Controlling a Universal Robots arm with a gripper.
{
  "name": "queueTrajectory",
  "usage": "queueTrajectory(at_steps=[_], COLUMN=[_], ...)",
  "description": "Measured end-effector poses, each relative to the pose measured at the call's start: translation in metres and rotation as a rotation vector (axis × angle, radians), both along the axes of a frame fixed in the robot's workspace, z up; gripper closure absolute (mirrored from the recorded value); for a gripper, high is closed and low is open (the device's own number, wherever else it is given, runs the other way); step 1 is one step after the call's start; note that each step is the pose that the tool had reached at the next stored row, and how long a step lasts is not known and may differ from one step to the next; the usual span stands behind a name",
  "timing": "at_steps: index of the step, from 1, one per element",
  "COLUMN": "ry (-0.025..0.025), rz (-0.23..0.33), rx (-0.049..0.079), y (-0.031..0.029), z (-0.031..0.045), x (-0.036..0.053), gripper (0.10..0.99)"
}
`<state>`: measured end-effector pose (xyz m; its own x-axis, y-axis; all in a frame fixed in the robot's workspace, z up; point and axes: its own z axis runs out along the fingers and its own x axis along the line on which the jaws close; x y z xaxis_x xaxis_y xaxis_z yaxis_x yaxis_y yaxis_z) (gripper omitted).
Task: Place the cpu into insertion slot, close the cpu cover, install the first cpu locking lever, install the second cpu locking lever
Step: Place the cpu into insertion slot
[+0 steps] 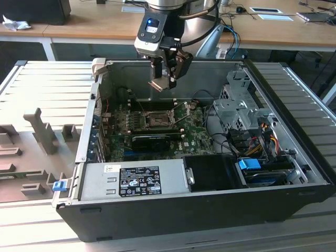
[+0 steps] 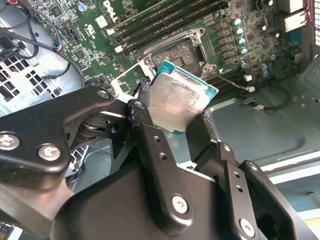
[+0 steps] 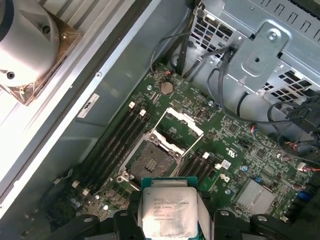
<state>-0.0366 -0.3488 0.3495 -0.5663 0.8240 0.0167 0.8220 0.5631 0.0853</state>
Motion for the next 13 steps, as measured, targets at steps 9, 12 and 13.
queueTrajectory(at_steps=[9,12,13], ry=[0.0000,0.0000,0.0000], rz=[-0.045,-0.061,-0.067], rx=[0.000,0.000,0.000], y=[0.0000,0.0000,0.0000], z=[-0.0003,-0.0003,-0.0003], x=[0.0000,0.0000,0.0000], gripper=[0.557,0.557,0.557])
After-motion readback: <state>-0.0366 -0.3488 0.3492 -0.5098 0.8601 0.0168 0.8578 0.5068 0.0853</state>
